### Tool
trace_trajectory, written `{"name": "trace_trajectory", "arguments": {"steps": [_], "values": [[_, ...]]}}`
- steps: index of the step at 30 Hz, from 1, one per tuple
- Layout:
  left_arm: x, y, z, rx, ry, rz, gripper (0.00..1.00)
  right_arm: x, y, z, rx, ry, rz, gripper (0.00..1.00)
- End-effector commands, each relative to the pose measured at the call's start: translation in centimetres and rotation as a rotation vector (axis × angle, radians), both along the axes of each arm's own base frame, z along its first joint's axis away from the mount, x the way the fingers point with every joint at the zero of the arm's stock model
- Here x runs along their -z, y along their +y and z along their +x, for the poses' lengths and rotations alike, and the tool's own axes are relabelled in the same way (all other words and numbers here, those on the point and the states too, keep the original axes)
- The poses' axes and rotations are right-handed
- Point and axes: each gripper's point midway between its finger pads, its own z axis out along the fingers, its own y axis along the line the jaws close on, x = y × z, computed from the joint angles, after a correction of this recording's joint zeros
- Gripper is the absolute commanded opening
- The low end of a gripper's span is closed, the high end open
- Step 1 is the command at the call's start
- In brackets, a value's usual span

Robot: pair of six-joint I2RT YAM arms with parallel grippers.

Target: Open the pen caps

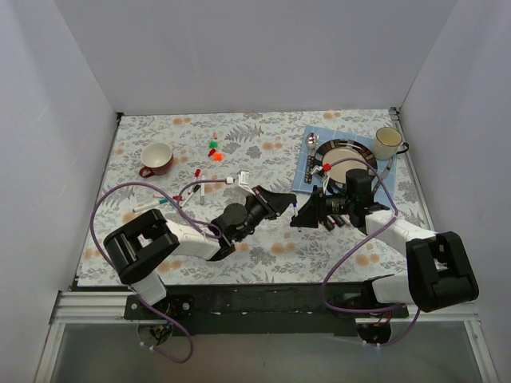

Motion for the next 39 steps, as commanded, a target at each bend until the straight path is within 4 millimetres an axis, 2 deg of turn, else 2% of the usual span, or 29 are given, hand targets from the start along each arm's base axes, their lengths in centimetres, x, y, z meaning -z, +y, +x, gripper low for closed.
{"name": "trace_trajectory", "arguments": {"steps": [1,2,4,7,9,12,15,18,22,33,34,35,36,39], "values": [[-2.7,-0.3,0.7,-0.078,-0.069,-0.057,0.00,-0.7,0.4,-0.3,-0.042,0.011,0.041,0.45],[-2.8,-0.4,0.5,-0.076,-0.074,-0.058,0.00,-0.7,0.4,-0.2,-0.046,0.004,0.042,0.23],[-2.7,-0.5,0.4,-0.073,-0.078,-0.055,0.00,-0.3,0.3,-0.2,-0.049,0.027,0.025,0.02],[-2.8,-0.7,0.0,-0.053,-0.089,-0.054,0.00,-0.2,0.2,0.4,-0.043,0.003,-0.013,0.01],[-2.7,-0.9,-0.2,-0.035,-0.093,-0.037,0.21,-0.2,0.1,0.7,-0.041,-0.019,-0.023,0.01],[-2.4,-1.6,-0.5,0.001,-0.093,-0.002,0.41,-0.3,0.1,0.8,-0.041,-0.041,-0.028,0.01],[-2.3,-2.2,-0.6,0.028,-0.094,0.020,0.47,-0.6,0.1,0.7,-0.045,-0.053,-0.029,0.01],[-2.0,-2.5,-0.7,0.038,-0.087,0.034,0.44,-0.6,0.0,0.8,-0.044,-0.065,-0.031,0.01],[-2.3,-2.6,-0.5,0.033,-0.100,0.045,0.26,-0.5,-0.1,0.9,-0.044,-0.073,-0.042,0.01],[-1.4,-4.2,-1.1,0.157,-0.084,0.114,0.23,0.1,-0.5,1.1,-0.082,-0.152,-0.091,0.01],[-1.5,-4.1,-0.9,0.157,-0.083,0.106,0.19,0.2,-0.5,1.2,-0.075,-0.157,-0.101,0.01],[-1.7,-4.0,-0.8,0.157,-0.084,0.101,0.04,0.3,-0.6,1.2,-0.074,-0.161,-0.104,0.01],[-1.8,-3.8,-0.8,0.155,-0.084,0.097,0.00,0.4,-0.6,1.3,-0.073,-0.166,-0.110,0.01],[-2.7,-2.7,0.2,0.120,-0.085,0.090,0.00,0.7,-0.7,1.3,-0.073,-0.160,-0.121,0.01]]}}
